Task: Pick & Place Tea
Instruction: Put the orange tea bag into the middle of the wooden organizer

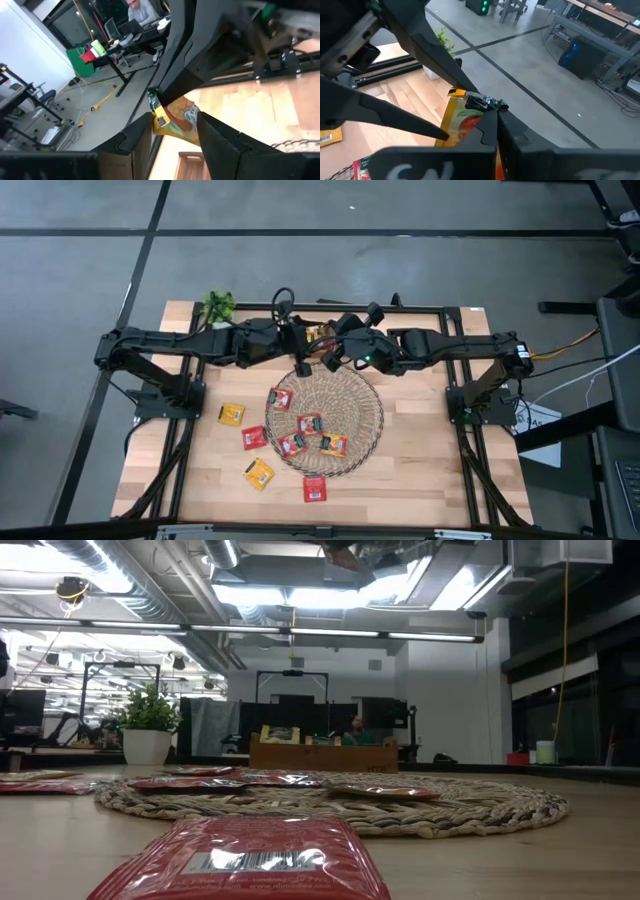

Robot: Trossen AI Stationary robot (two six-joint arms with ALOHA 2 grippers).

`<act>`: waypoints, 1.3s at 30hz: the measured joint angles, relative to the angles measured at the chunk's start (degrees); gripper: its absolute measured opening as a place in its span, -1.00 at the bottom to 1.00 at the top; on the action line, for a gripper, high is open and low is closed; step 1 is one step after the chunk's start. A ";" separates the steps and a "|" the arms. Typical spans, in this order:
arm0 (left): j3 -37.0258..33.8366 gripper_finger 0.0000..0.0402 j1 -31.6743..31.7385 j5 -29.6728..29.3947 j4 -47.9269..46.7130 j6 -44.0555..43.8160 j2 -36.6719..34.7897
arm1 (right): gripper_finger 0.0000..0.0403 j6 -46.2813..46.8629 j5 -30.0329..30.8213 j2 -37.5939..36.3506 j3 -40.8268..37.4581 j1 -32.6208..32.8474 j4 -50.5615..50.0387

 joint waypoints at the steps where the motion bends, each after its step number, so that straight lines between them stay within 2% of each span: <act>1: 0.00 -0.24 0.13 -0.44 -0.19 -0.11 0.05 | -0.99 -0.10 -0.02 0.00 0.00 0.00 0.10; 10: 0.00 -0.24 1.09 -1.79 2.62 -0.17 0.05 | -0.99 -0.35 0.03 -0.02 0.00 0.00 0.43; 20: 0.00 -0.25 1.85 -0.77 3.21 -1.32 0.02 | -0.99 -1.58 0.00 -0.02 0.00 0.04 0.85; 24: 0.00 -0.41 1.96 0.53 3.17 -1.73 0.02 | -0.99 -1.58 0.00 -0.02 0.00 0.04 0.83; 30: 0.00 -0.93 2.67 4.25 2.73 -1.76 -0.13 | -0.99 -1.58 -0.01 -0.02 0.00 0.07 0.47; 35: 0.00 -0.99 2.65 3.36 2.52 -0.68 -0.13 | -0.96 -2.88 -1.18 -0.02 0.00 0.04 0.50; 39: 0.00 -0.99 2.95 2.49 2.25 0.27 -0.41 | -0.81 -5.67 -1.76 -0.15 0.00 -0.01 0.83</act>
